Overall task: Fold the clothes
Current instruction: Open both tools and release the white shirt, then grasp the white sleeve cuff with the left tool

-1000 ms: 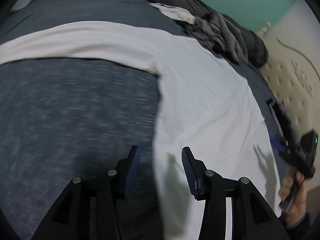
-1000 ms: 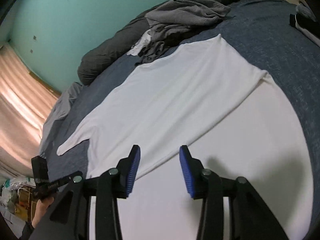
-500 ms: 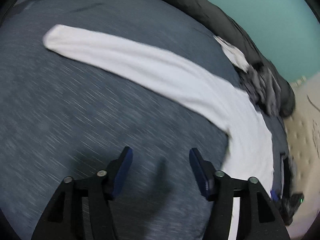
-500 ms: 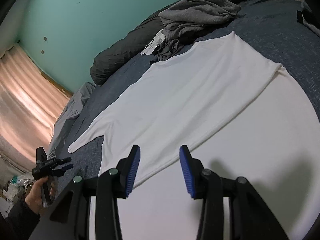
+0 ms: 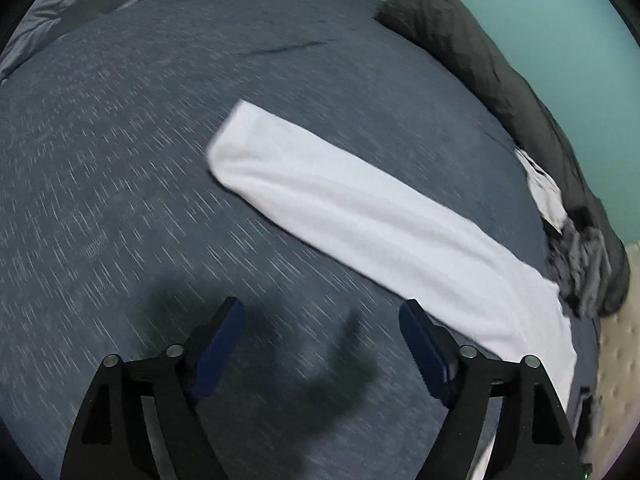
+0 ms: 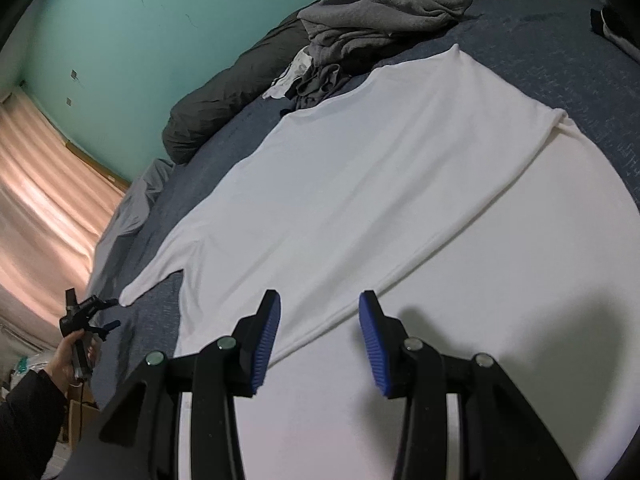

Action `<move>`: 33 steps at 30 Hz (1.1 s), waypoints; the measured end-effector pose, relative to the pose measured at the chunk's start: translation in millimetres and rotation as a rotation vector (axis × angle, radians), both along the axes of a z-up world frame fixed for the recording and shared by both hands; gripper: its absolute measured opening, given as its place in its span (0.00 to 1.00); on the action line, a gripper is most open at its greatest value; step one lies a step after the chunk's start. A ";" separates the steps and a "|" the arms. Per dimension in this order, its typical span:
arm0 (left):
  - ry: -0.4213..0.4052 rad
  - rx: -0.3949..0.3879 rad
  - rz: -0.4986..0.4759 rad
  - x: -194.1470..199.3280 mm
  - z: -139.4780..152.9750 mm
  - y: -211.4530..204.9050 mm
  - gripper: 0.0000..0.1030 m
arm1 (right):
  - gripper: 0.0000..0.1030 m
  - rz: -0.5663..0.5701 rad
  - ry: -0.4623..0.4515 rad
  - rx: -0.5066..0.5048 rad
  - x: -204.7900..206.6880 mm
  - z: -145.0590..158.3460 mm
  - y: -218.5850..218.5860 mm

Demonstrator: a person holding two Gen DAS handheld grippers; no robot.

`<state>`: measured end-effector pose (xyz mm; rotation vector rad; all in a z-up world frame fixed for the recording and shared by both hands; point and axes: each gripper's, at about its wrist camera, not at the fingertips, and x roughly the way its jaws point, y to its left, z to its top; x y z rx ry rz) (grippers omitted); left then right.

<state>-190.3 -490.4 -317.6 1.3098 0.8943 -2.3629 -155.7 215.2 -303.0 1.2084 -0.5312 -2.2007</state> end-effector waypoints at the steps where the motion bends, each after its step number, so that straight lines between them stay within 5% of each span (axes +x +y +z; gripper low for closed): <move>1: 0.003 -0.001 0.007 -3.2 -1.3 -4.3 0.81 | 0.42 -0.001 0.001 0.005 0.0 -0.2 -0.5; 4: 0.007 -0.013 0.025 -13.2 -4.8 -15.1 0.81 | 0.54 -0.003 0.004 0.018 0.2 -0.7 -2.0; 22: 0.060 0.004 0.126 -32.2 -26.7 -56.5 0.80 | 0.54 0.019 0.012 0.060 3.1 -4.0 -13.1; 24: 0.070 -0.029 0.112 -35.8 -23.2 -54.0 0.55 | 0.54 0.021 0.010 0.061 3.1 -5.2 -13.7; 29: 0.071 -0.025 0.101 -43.2 -26.1 -54.3 0.50 | 0.54 0.023 0.005 0.063 3.4 -6.9 -14.4; 32: 0.074 -0.030 0.098 -44.9 -26.1 -53.9 0.11 | 0.54 0.025 0.002 0.062 3.3 -7.5 -14.7; 33: 0.076 -0.040 0.088 -45.5 -23.7 -52.4 0.11 | 0.54 0.025 0.001 0.059 3.1 -7.5 -14.7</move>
